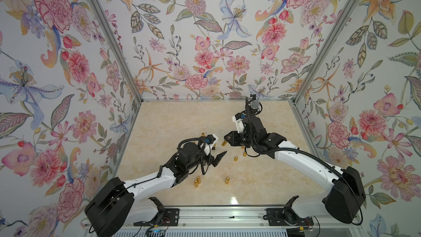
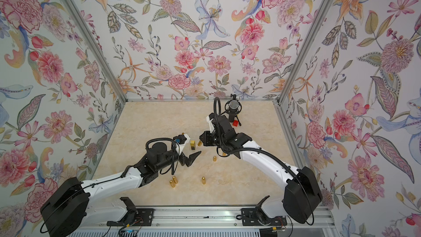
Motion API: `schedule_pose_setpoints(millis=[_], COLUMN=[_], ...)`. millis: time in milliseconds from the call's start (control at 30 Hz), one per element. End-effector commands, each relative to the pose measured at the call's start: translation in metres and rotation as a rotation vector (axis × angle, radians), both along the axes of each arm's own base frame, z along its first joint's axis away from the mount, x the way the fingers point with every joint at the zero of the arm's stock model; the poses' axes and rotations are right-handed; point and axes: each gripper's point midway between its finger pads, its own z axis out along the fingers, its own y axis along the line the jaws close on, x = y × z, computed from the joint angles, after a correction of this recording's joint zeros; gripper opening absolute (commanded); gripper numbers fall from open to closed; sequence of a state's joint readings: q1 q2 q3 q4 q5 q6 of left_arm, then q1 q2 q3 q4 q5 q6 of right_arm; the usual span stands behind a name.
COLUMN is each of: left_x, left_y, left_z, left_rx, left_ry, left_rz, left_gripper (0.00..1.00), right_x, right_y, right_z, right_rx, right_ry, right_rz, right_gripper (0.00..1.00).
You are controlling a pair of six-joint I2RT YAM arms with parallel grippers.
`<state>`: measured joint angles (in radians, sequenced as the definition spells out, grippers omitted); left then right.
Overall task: Open the lipstick cap
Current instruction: Place the lipstick at the center of the board.
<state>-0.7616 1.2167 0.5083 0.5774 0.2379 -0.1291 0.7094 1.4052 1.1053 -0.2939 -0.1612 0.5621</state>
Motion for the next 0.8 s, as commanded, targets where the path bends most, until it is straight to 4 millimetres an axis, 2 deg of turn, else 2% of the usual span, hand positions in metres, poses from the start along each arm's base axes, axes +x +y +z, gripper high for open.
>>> schedule_pose_setpoints(millis=[0,233,400,500,767], left_x=[-0.001,-0.009,-0.011,-0.012,-0.01], left_y=[0.014,0.032,0.039,0.041,0.044], left_z=[-0.004,-0.012,-0.022,-0.024,-0.026], left_rx=[0.009,0.028,0.044,0.038,0.047], left_ry=[0.035,0.069,0.095,0.102,0.099], left_rz=[0.067,0.113,0.141,0.145,0.164], left_gripper=[0.99,0.99,0.99,0.99,0.99], right_x=[0.01,0.019,0.028,0.032,0.034], right_y=[-0.02,-0.019,-0.025,-0.028,-0.029], right_z=[-0.028,-0.087,-0.115,-0.127,-0.144], right_rx=[-0.187,-0.364,-0.435,-0.479,-0.565], right_ry=[-0.044,-0.007,-0.02,-0.036,-0.094], right_rz=[-0.048,-0.023,-0.053,-0.064,-0.075], right_gripper=[0.2,0.2,0.2,0.2,0.2])
